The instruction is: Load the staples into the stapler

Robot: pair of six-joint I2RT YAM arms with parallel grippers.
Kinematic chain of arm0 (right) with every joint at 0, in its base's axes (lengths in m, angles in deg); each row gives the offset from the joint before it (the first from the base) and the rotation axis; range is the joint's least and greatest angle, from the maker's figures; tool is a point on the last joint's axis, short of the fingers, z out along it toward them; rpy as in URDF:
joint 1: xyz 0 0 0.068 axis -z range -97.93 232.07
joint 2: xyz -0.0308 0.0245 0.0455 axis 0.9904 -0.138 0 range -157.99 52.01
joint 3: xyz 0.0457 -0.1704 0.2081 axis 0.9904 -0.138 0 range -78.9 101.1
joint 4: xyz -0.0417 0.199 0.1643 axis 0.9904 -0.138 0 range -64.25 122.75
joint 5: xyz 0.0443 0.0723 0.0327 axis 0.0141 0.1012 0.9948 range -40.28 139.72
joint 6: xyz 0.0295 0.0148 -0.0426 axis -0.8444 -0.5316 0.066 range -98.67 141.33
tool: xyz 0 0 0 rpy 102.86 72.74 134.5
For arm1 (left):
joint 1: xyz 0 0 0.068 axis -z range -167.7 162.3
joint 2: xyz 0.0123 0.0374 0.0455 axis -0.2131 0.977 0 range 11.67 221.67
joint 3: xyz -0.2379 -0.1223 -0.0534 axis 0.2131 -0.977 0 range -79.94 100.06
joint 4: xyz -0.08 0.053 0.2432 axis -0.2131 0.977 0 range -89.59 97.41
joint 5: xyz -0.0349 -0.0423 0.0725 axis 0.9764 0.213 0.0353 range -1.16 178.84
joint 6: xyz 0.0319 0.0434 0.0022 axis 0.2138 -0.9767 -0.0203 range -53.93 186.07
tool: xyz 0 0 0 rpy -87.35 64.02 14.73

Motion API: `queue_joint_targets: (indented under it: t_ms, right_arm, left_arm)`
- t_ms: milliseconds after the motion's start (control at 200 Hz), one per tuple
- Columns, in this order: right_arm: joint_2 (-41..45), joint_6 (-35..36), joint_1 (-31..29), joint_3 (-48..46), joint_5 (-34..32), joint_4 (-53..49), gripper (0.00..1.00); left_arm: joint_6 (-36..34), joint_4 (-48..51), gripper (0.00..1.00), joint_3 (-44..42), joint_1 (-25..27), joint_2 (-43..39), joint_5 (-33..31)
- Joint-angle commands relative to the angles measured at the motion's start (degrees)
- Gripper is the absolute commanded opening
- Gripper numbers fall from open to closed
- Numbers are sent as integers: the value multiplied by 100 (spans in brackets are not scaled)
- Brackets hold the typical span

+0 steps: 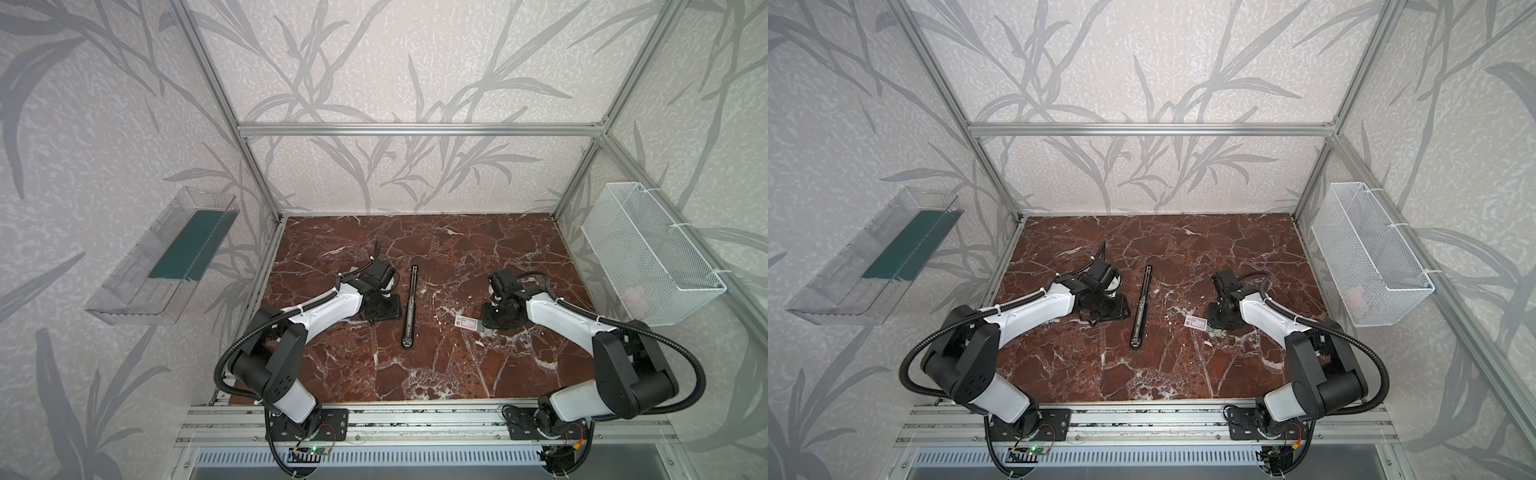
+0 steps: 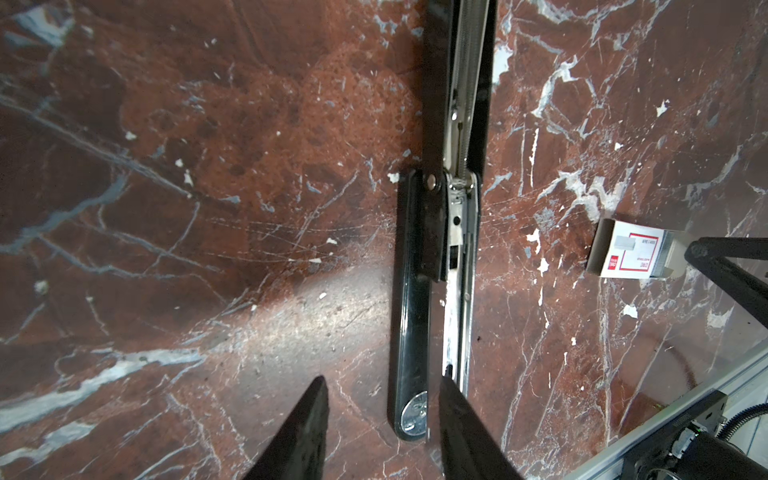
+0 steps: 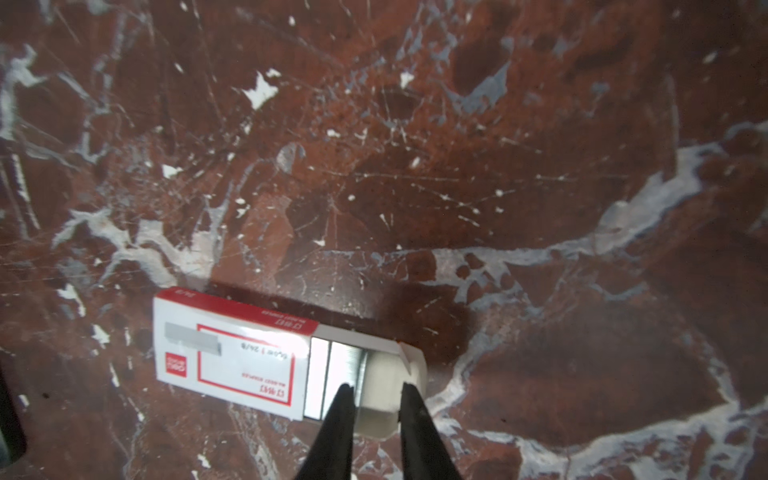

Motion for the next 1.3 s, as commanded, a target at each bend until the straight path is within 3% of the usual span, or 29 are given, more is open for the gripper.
queue_joint_targets:
  t_ms: [0, 575, 1295]
  right_arm:
    - [-25, 43, 26, -50, 182, 42, 24]
    - [-396, -27, 34, -116, 57, -16, 8]
    - [-250, -150, 44, -116, -244, -295, 8]
  left_arm:
    - [84, 14, 45, -19, -26, -65, 4]
    - [94, 23, 45, -73, -35, -126, -14]
    - [103, 5, 45, -86, -35, -154, 0]
